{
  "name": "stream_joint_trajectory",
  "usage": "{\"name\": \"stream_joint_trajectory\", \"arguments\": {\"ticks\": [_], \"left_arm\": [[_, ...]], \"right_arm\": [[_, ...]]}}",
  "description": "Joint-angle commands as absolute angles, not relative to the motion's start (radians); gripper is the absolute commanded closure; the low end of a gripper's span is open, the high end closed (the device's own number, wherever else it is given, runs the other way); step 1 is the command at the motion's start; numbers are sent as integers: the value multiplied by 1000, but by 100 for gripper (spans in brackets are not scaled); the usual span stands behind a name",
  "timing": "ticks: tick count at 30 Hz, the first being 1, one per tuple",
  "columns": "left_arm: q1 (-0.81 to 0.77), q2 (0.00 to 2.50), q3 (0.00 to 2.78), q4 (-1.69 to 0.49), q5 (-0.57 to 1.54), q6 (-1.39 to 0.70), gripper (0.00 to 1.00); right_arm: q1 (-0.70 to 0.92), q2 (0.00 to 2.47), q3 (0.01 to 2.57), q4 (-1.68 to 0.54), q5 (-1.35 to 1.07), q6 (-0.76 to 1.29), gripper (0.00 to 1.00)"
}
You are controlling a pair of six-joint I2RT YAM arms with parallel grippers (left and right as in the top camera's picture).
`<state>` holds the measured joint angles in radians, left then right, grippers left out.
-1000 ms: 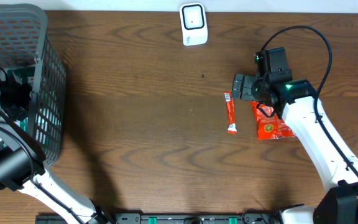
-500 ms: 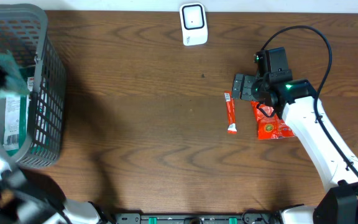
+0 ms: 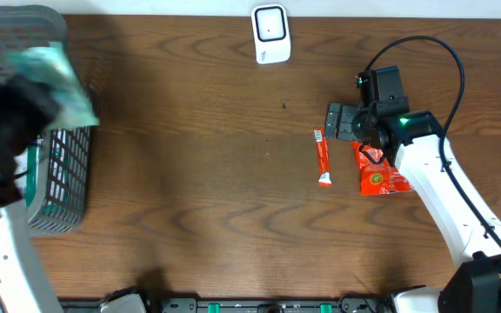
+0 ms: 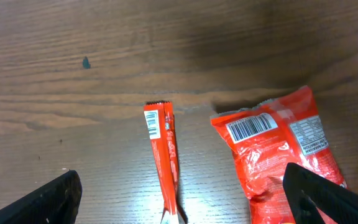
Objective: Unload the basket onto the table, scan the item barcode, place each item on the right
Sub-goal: 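Lift the wipes pack out and carry it to table center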
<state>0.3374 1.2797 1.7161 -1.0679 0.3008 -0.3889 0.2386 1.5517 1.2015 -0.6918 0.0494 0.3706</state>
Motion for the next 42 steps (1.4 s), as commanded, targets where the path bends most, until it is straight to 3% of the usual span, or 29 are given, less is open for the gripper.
{"name": "stream_joint_trajectory", "arguments": {"ticks": [1, 12, 24, 26, 29, 30, 34, 38, 40, 42], "left_arm": [[154, 1312, 1644, -1068, 302, -415, 93], [-290, 1606, 1401, -834, 294, -547, 93], [-548, 1982, 1400, -554, 307, -661, 92], [-569, 1998, 1400, -524, 306, -660, 83], [-584, 1998, 1401, -502, 307, -651, 43], [-584, 1992, 1402, -502, 307, -638, 36], [-578, 1950, 1417, -504, 306, -574, 29], [-572, 1896, 1419, -519, 270, -524, 30], [-573, 1890, 1419, -537, 245, -520, 44], [-574, 1891, 1417, -563, 242, -495, 68]], "right_arm": [[237, 1556, 1206, -693, 62, 358, 1], [237, 1556, 1206, -692, 62, 358, 1], [237, 1556, 1206, -693, 62, 358, 1], [237, 1556, 1206, -692, 63, 358, 1], [237, 1556, 1206, -693, 62, 358, 1], [237, 1556, 1206, -692, 63, 358, 1], [237, 1556, 1206, -692, 62, 358, 1], [237, 1556, 1206, -693, 63, 358, 1], [237, 1556, 1206, -693, 62, 358, 1], [237, 1556, 1206, -693, 62, 358, 1]]}}
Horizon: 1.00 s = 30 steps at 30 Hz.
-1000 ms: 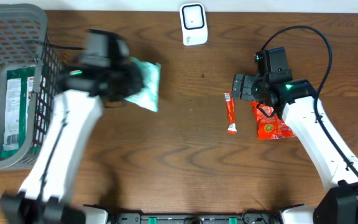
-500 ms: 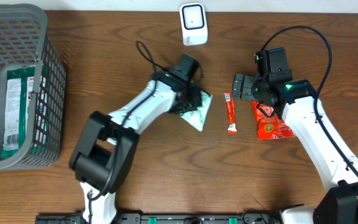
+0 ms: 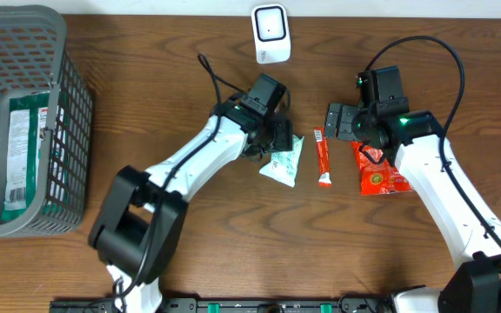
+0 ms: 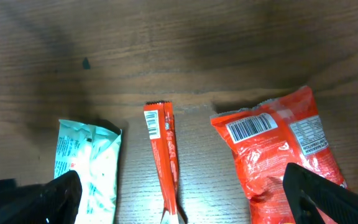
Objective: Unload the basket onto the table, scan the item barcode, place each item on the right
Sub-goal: 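Lift the wipes pack out and carry it to table center, then lower the wipes pack beside the red stick and open the left gripper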
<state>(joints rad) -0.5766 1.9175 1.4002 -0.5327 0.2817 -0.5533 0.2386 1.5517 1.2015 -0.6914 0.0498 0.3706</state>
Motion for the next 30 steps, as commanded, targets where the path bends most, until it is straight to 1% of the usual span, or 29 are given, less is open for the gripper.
{"name": "stream_joint_trajectory", "arguments": {"ticks": [1, 2, 3, 10, 22, 26, 30], "left_arm": [[-574, 1893, 1415, -579, 242, -480, 77], [-578, 1896, 1411, -593, 242, -464, 92], [-580, 1898, 1408, -598, 242, -452, 93], [-607, 1937, 1352, -601, 242, -438, 93], [-607, 2019, 1308, -601, 234, -438, 90], [-607, 1986, 1315, -601, 235, -438, 90], [-607, 1901, 1327, -600, 234, -438, 89]], "right_arm": [[237, 1556, 1206, -693, 62, 358, 1], [237, 1556, 1206, -692, 62, 358, 1], [237, 1556, 1206, -693, 62, 358, 1], [237, 1556, 1206, -693, 62, 358, 1], [237, 1556, 1206, -693, 63, 358, 1], [237, 1556, 1206, -693, 62, 358, 1], [237, 1556, 1206, -692, 63, 358, 1]]}}
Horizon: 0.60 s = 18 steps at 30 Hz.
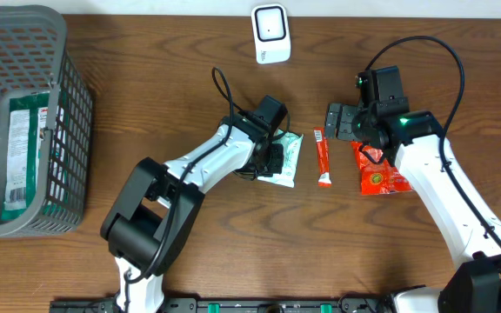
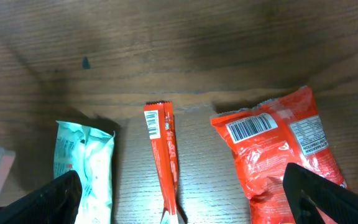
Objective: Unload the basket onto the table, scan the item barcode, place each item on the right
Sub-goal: 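Lower the wipes pack beside the red stick and open the left gripper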
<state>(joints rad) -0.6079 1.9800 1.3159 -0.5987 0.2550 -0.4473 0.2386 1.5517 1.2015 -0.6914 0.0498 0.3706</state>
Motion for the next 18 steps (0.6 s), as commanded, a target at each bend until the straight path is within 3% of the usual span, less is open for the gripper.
{"name": "stream_joint_trajectory", "arguments": {"ticks": [1, 7, 18], "left_arm": [[-607, 1879, 1327, -600, 234, -438, 88], [-608, 1803, 1326, -607, 128, -438, 86], [-608, 1959, 1324, -498, -27, -438, 85]], "right_arm": [[237, 1556, 1206, -693, 62, 358, 1], [237, 1556, 1206, -693, 62, 358, 1], [237, 1556, 1206, -693, 62, 358, 1]]}}
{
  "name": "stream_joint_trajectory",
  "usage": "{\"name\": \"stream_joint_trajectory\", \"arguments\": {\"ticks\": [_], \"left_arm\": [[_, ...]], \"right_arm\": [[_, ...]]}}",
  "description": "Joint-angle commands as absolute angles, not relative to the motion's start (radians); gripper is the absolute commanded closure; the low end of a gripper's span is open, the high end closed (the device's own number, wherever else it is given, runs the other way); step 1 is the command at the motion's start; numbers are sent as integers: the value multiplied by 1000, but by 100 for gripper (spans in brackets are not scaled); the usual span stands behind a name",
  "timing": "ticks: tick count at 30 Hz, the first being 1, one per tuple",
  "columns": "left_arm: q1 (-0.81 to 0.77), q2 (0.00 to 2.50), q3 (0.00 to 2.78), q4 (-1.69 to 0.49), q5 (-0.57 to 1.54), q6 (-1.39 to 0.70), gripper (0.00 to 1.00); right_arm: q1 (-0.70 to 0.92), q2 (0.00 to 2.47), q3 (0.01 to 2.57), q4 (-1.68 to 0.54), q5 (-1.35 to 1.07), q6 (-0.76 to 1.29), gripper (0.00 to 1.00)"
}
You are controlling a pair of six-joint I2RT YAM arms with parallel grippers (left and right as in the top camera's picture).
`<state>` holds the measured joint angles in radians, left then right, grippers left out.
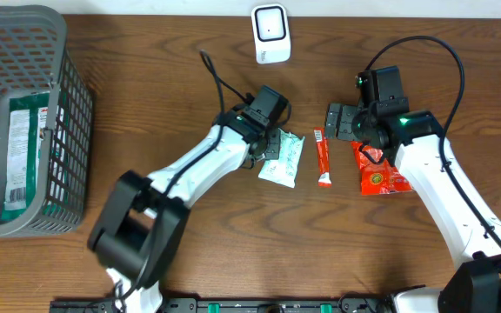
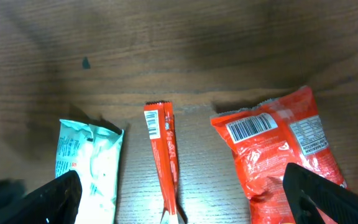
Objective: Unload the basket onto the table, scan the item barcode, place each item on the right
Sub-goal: 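Lower the wipes pack beside the red stick and open the left gripper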
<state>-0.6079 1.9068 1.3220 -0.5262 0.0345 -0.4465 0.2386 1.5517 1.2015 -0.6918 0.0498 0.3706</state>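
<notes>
A pale green packet (image 1: 283, 160) lies flat on the brown table beside a thin red stick pack (image 1: 323, 158) and a red snack bag (image 1: 379, 174). My left gripper (image 1: 268, 145) is at the packet's left edge; its jaws are hidden under the wrist. My right gripper (image 1: 339, 122) hovers open above the stick and bag, holding nothing. In the right wrist view the packet (image 2: 89, 165), the stick (image 2: 165, 162) and the bag (image 2: 278, 149) lie side by side, barcodes up on the stick and bag. The white scanner (image 1: 270, 35) stands at the far edge.
A grey wire basket (image 1: 70, 130) stands at the far left with a dark green packet (image 1: 20, 156) inside. The right arm's black cable loops over the table at the back right.
My left arm has drawn back a little up and left, so its gripper sits at the pale packet's left edge rather than over it. The packet lies nearly where it was. Right arm unmoved.
At first my left arm was over the basket with the pale green packet, blurred; only the stick and red bag lay under the right gripper. Then the packet was on the table left of the stick, my left gripper at it. It has stayed there since.
</notes>
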Motion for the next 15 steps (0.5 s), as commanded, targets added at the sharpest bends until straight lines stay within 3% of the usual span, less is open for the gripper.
{"name": "stream_joint_trajectory", "arguments": {"ticks": [1, 7, 15], "left_arm": [[-609, 1972, 1324, -484, -27, -439, 85], [-623, 2005, 1324, -447, 103, -445, 85], [-668, 2006, 1324, -435, 104, -445, 85]], "right_arm": [[237, 1556, 1206, -693, 63, 358, 1], [237, 1556, 1206, -692, 62, 358, 1], [237, 1556, 1206, -692, 62, 358, 1]]}}
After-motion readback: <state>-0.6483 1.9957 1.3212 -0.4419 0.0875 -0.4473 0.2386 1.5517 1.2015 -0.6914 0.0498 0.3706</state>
